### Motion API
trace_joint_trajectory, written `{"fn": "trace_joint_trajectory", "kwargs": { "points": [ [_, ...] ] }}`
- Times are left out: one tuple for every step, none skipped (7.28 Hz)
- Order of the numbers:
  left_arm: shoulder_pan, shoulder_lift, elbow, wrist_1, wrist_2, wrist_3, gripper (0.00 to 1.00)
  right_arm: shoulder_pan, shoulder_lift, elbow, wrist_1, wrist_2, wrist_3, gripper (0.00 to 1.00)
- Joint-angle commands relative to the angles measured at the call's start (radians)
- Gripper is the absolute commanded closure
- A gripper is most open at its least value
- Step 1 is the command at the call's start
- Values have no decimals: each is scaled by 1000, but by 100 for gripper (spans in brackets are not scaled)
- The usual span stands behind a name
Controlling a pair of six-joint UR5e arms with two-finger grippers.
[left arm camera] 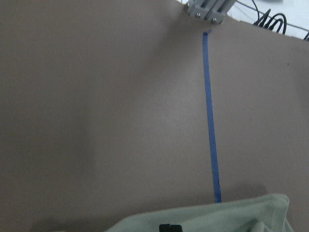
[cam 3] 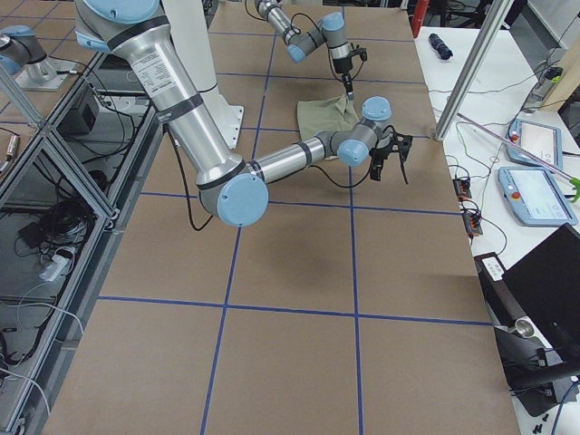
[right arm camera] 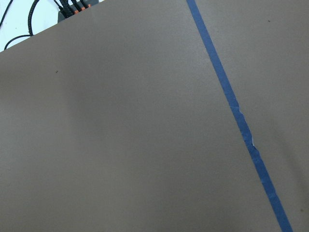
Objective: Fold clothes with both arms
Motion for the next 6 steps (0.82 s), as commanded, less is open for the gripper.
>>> {"fn": "trace_joint_trajectory", "kwargs": {
  "points": [
    [81, 64, -103, 74, 2, -20, 100, -2, -2, 4, 0, -1, 1, 0],
    [102, 67, -92, 76, 2, -20, 100, -2, -2, 7, 0, -1, 1, 0],
    [105, 67, -87, 76, 2, -18, 100, -1, -4, 7, 0, -1, 1, 0],
    [105, 62, -65, 74, 2, -12, 100, -1, -4, 7, 0, -1, 1, 0],
    [102, 61, -55, 74, 3, -9, 100, -4, -2, 9, 0, -3, 1, 0],
    [92, 59, -51, 74, 5, -7, 100, -2, -4, 13, 0, -1, 1, 0]
  ]
}}
